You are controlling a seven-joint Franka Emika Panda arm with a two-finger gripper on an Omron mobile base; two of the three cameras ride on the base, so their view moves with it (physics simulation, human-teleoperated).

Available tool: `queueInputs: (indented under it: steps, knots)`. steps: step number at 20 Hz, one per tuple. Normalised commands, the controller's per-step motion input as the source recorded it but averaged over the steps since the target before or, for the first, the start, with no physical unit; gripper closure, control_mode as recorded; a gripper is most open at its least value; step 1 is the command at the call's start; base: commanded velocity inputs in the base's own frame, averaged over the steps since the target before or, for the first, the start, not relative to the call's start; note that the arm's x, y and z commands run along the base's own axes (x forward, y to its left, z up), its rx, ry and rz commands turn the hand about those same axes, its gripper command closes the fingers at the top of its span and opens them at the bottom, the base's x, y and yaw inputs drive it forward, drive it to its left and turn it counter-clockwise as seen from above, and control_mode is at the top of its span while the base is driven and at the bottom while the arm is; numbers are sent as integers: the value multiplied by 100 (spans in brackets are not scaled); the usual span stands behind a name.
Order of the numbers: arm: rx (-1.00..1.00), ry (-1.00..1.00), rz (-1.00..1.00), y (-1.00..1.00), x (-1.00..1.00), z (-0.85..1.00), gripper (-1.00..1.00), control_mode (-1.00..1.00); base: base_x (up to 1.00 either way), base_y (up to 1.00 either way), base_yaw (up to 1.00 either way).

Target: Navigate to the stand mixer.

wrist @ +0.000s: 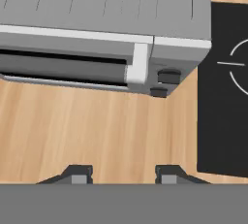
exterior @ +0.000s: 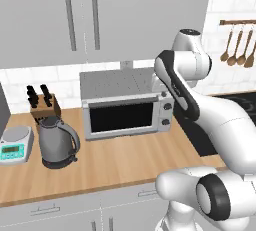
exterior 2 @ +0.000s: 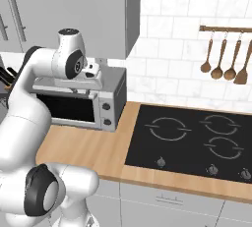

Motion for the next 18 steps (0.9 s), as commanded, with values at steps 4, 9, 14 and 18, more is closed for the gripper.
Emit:
queueInputs:
  steps: [4, 9, 14, 18]
  knots:
    - [0, 0, 0, 0, 0, 0, -100, 100, -9, 0, 0]
    - [0, 0, 0, 0, 0, 0, -100, 100, -87, -40, -15]
    - [0, 0, 0, 0, 0, 0, -100, 100, -32, -10, -72]
    - [0, 0, 0, 0, 0, 0, -100, 100, 0, 3, -94]
